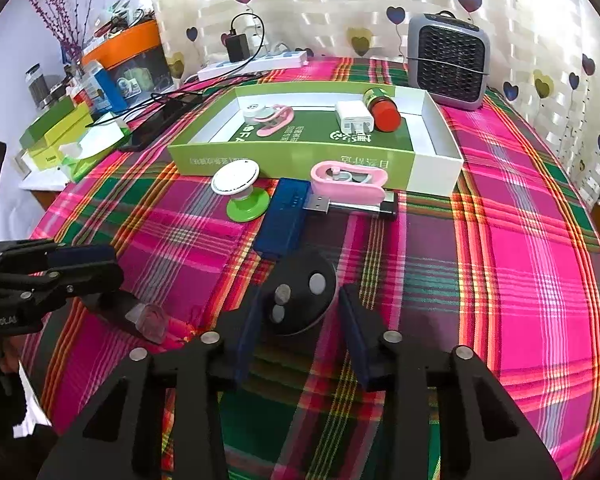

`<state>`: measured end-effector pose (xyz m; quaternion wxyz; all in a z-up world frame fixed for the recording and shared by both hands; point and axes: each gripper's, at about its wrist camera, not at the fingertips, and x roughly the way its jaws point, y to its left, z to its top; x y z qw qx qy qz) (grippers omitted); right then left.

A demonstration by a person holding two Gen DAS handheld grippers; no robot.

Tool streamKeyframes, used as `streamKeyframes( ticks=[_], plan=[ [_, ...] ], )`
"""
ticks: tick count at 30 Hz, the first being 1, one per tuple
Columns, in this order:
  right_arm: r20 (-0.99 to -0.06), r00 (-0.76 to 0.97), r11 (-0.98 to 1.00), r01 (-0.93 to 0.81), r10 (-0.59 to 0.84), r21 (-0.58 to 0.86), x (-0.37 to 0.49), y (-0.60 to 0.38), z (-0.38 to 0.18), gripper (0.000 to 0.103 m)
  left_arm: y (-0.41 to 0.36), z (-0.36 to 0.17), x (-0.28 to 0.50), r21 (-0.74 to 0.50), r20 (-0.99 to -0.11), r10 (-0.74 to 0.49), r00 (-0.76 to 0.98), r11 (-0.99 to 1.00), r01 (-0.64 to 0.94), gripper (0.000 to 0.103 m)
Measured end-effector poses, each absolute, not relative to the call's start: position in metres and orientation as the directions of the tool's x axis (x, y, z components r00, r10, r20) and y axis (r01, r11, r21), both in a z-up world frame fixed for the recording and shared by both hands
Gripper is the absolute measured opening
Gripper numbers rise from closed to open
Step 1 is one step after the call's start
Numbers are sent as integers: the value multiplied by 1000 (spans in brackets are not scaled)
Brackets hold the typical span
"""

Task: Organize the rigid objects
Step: 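Grasp the black round disc with the right tool while the left tool grasps the black rectangular item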

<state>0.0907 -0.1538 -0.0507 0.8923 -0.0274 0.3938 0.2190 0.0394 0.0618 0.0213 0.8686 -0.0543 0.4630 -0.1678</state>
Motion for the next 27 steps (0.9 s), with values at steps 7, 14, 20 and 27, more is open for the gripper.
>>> streamKeyframes(
  ticks=[7,14,20,27],
  plan=[
    [-701,607,908,-394,374,143,90,-160,-51,30,67,28,31,-231,-782,-336,524,938,257,36],
    [-693,618,911,-386,371,143,87,-162,-50,28,46,34,21,-162,-780,-353,516,911,379,39],
    [-692,619,912,-383,371,145,84,-163,-50,28,39,27,26,-131,-806,-332,490,907,400,40],
    [-693,616,911,-384,375,152,85,-163,-50,28,26,22,24,-77,-816,-317,483,888,453,40]
  ],
)
